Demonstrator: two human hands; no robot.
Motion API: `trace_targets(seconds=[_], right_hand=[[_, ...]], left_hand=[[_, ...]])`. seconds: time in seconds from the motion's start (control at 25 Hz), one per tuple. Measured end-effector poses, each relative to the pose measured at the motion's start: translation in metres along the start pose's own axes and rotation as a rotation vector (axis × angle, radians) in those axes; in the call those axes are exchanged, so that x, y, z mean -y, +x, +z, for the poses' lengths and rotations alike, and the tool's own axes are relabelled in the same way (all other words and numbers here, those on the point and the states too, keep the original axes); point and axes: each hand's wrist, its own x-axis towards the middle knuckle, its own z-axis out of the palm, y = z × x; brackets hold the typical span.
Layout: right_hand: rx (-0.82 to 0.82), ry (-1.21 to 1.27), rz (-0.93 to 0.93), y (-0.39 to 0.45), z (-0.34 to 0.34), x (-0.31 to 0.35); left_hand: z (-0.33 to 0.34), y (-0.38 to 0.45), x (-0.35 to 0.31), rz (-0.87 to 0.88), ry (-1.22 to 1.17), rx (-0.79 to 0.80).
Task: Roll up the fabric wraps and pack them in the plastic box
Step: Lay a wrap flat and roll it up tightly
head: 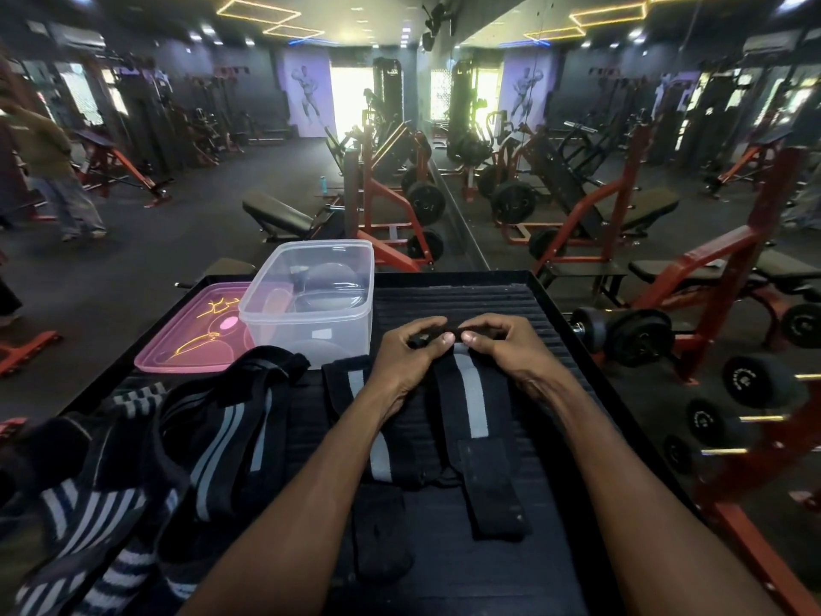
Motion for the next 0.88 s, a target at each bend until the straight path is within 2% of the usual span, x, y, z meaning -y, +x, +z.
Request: trace_targets(seconds=[0.12,0.32,0.44,0.6,0.8,0.88], right_hand=[[0.001,0.059,-0.022,-0.0016,0.0009,0.0034],[0.04,0.186,0.142,0.0026,0.0041,-0.0019],[-0.023,0.117,0.062,0.0021,0.0037,-0.0016],[-0.013,0.162,-0.04,-0.0021,0.0036,0.003],[0.051,0.3,0.08,0.0002,0.0041,0.0015],[0.053,0.261,0.131,0.0009,0.0045,-0.0016]], left_hand=[[0.0,0.0003,0.0002,-0.083,-0.038,-0.007],[-0.0038,0.001,-0.0013,0.037,0.054,-0.078],[-0.0014,0.001,-0.0008,0.036,0.015,-0.062],[0.0021,-0.0026,-0.0021,-0.111,-0.134,0.002],[-0.0011,0.0004,0.0004,-0.03,-0.062,-0.05],[-0.0019,0.0015,0.0004,-0.005,-0.029,-0.021]])
